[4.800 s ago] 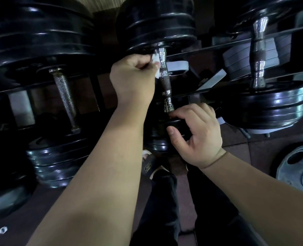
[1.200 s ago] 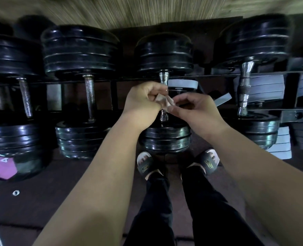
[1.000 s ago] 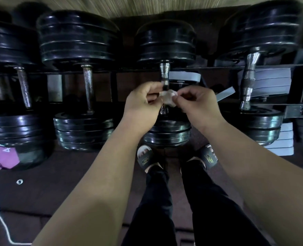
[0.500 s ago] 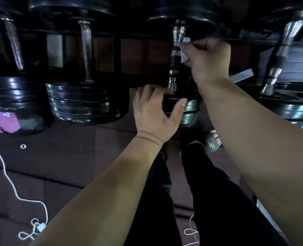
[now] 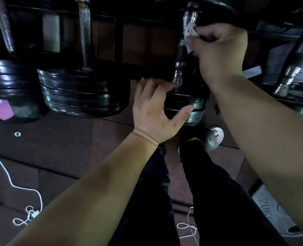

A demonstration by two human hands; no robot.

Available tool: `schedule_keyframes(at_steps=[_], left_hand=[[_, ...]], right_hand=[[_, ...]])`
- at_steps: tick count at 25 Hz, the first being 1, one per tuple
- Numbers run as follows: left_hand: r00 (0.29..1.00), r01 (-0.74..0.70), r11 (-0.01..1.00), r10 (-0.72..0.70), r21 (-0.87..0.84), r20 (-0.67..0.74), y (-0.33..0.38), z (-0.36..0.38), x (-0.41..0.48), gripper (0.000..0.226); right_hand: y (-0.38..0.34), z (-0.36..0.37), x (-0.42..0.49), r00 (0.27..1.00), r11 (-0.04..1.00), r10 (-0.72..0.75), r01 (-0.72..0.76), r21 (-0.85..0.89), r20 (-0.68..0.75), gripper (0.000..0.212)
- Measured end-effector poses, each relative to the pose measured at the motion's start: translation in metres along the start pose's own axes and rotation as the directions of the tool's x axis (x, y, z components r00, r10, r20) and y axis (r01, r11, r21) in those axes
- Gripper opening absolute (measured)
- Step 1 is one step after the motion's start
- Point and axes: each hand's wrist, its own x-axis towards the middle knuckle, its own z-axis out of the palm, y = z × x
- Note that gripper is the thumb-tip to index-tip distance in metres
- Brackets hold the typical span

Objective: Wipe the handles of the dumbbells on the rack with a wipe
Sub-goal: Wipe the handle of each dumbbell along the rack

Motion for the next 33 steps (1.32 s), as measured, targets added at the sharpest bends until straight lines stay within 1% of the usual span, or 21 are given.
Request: schedule_keyframes(at_steps=[3, 5, 7, 9, 11, 12, 13, 15, 16, 17, 19, 21, 22, 23, 24, 25, 27, 28, 29, 30, 33], left_hand=[[1.000, -0.009, 1.000, 0.009, 0.001, -0.025, -0.001, 0.002, -0.001, 0.056], [0.999, -0.016, 1.000, 0.016, -0.007, -0.036, -0.003, 0.003, -0.001, 0.056], [0.999, -0.016, 1.000, 0.016, -0.005, -0.044, -0.004, 0.004, -0.001, 0.056], [0.999, -0.018, 1.000, 0.017, -0.006, -0.049, -0.004, 0.005, -0.002, 0.056], [0.998, -0.019, 1.000, 0.018, -0.009, -0.058, -0.004, 0.006, -0.002, 0.055], [0.998, -0.016, 1.000, 0.015, -0.010, -0.059, -0.004, 0.006, -0.002, 0.055], [0.998, -0.013, 1.000, 0.012, -0.012, -0.059, -0.004, 0.005, -0.003, 0.055], [0.998, -0.010, 1.000, 0.008, -0.017, -0.062, -0.003, 0.005, -0.002, 0.054], [0.998, -0.008, 1.000, 0.006, -0.021, -0.064, -0.003, 0.005, -0.002, 0.054], [0.998, -0.007, 1.000, 0.005, -0.024, -0.066, -0.002, 0.005, -0.002, 0.053], [0.998, -0.011, 1.000, 0.009, -0.024, -0.070, -0.002, 0.006, -0.002, 0.053], [0.997, -0.018, 1.000, 0.016, -0.020, -0.073, -0.003, 0.005, -0.003, 0.052], [0.997, -0.019, 1.000, 0.017, -0.017, -0.074, -0.002, 0.005, -0.003, 0.051], [0.997, -0.017, 1.000, 0.016, -0.015, -0.074, -0.001, 0.004, -0.002, 0.051], [0.997, -0.014, 1.000, 0.013, -0.015, -0.074, -0.001, 0.004, -0.002, 0.050], [0.997, -0.012, 1.000, 0.010, -0.014, -0.074, 0.000, 0.003, -0.002, 0.050], [0.997, -0.014, 1.000, 0.013, -0.012, -0.075, 0.000, 0.003, -0.002, 0.051], [0.997, -0.016, 1.000, 0.015, -0.010, -0.074, 0.000, 0.003, -0.002, 0.051], [0.997, -0.016, 1.000, 0.016, -0.009, -0.071, 0.000, 0.003, -0.003, 0.052], [0.997, -0.019, 1.000, 0.018, -0.007, -0.069, -0.001, 0.004, -0.003, 0.052], [0.997, -0.026, 1.000, 0.026, 0.003, -0.067, -0.001, 0.005, -0.002, 0.053]], right_hand=[[0.003, -0.015, -0.011, 0.993, 0.992, 0.009, 0.006, -0.125, 0.118, 0.016], [0.003, -0.017, -0.014, 0.988, 0.989, 0.020, 0.002, -0.150, 0.151, 0.014], [-0.001, -0.009, -0.006, 0.996, 0.995, 0.003, 0.006, -0.099, 0.087, 0.016], [-0.007, 0.000, 0.004, 0.999, 0.999, -0.020, 0.020, -0.029, -0.029, 0.017], [-0.007, 0.003, 0.003, 0.997, 1.000, -0.015, 0.015, 0.004, -0.074, 0.017], [-0.005, 0.002, -0.005, 0.999, 1.000, 0.002, -0.003, -0.020, -0.046, 0.013], [-0.002, -0.002, -0.015, 1.000, 0.997, 0.019, -0.017, -0.076, 0.017, 0.008], [0.004, -0.009, -0.035, 0.985, 0.974, 0.071, -0.034, -0.226, 0.160, 0.010], [0.007, -0.011, -0.041, 0.978, 0.966, 0.084, -0.032, -0.257, 0.193, 0.010], [0.007, -0.010, -0.042, 0.980, 0.970, 0.073, -0.026, -0.241, 0.186, 0.008], [0.000, -0.005, -0.035, 0.995, 0.988, 0.023, -0.008, -0.152, 0.095, 0.005], [-0.008, -0.001, -0.023, 0.999, 0.989, -0.037, 0.035, -0.147, -0.011, 0.005], [-0.010, -0.001, -0.019, 0.998, 0.988, -0.053, 0.047, -0.148, -0.040, 0.008], [-0.009, -0.002, -0.016, 0.998, 0.990, -0.050, 0.044, -0.137, -0.037, 0.008], [-0.009, -0.004, -0.017, 0.999, 0.992, -0.038, 0.038, -0.117, 0.004, 0.005], [-0.007, -0.006, -0.020, 0.998, 0.992, -0.025, 0.033, -0.125, 0.062, 0.009], [0.002, -0.013, -0.028, 0.977, 0.967, 0.032, 0.023, -0.253, 0.211, 0.018], [0.006, -0.016, -0.032, 0.960, 0.950, 0.070, 0.019, -0.313, 0.270, 0.017], [0.008, -0.018, -0.033, 0.953, 0.942, 0.087, 0.017, -0.334, 0.292, 0.015], [0.007, -0.018, -0.032, 0.959, 0.953, 0.076, 0.010, -0.302, 0.273, 0.013], [0.000, -0.012, -0.018, 0.996, 0.991, 0.012, 0.000, -0.135, 0.093, 0.009]])
